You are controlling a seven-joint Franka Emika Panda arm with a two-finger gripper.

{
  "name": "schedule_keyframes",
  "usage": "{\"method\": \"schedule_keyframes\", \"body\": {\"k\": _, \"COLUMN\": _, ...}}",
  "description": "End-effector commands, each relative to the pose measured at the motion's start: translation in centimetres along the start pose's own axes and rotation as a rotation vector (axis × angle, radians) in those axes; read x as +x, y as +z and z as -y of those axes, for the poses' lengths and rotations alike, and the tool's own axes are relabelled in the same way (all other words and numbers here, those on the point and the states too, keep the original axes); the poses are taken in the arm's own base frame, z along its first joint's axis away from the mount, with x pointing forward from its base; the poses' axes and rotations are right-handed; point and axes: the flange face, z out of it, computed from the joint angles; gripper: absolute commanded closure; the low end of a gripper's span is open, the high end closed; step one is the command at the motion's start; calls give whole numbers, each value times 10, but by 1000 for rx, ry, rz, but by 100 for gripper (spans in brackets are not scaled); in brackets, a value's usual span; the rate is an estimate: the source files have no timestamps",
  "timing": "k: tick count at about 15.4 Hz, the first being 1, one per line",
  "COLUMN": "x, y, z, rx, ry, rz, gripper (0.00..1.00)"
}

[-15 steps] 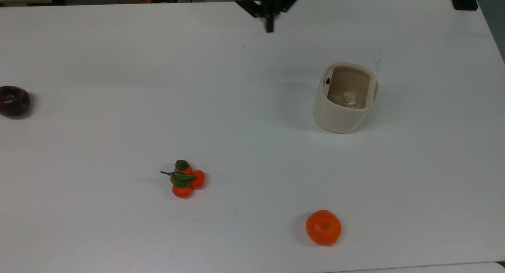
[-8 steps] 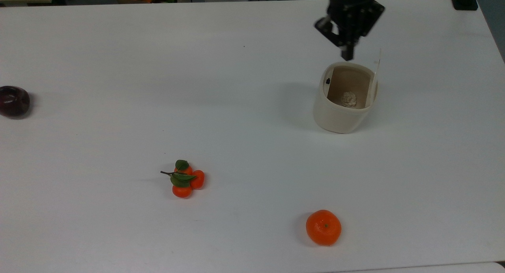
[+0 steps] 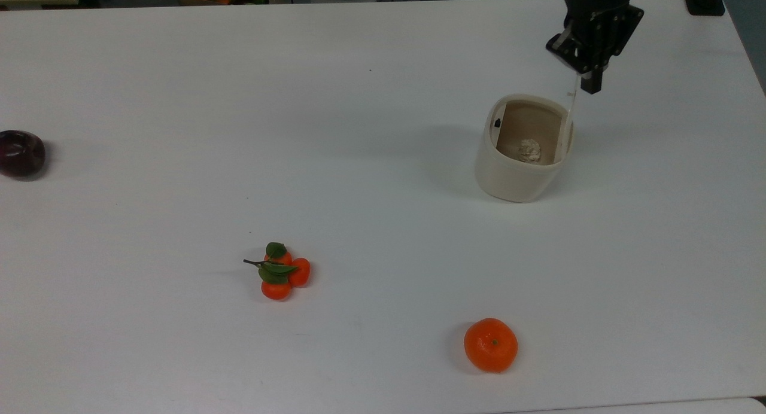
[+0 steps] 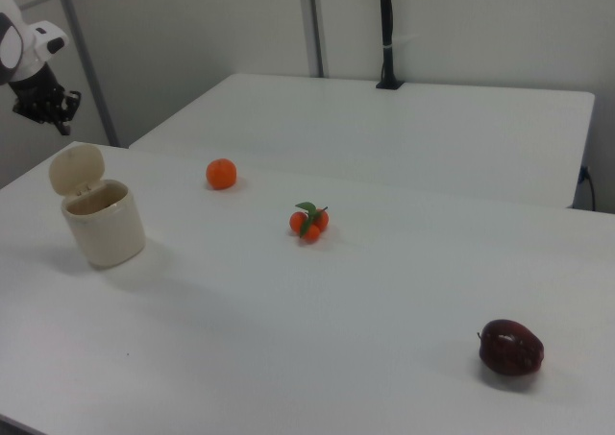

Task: Close garbage bin
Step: 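Move the gripper over to the open lid of the cream bin, then push the raised lid down onto the bin opening with the gripper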

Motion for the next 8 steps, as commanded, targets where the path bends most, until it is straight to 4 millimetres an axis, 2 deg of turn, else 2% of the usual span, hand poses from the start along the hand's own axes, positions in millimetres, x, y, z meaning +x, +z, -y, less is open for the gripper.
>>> {"method": "schedule_keyframes", "body": {"k": 1, "x": -3, "y": 8, "z": 11, "rx": 9, "ry": -14, "rz": -1, "gripper": 100}}
{"method": "schedule_keyframes", "body": {"k": 5, "x": -5, "y": 16, "z": 10, "rx": 10, "ry": -70, "rz": 13, "gripper": 100}}
{"method": "schedule_keyframes", "body": {"k": 8, "x": -10, "y": 30, "z": 6, "rx": 9, "ry": -121, "rz": 45, "gripper": 100}}
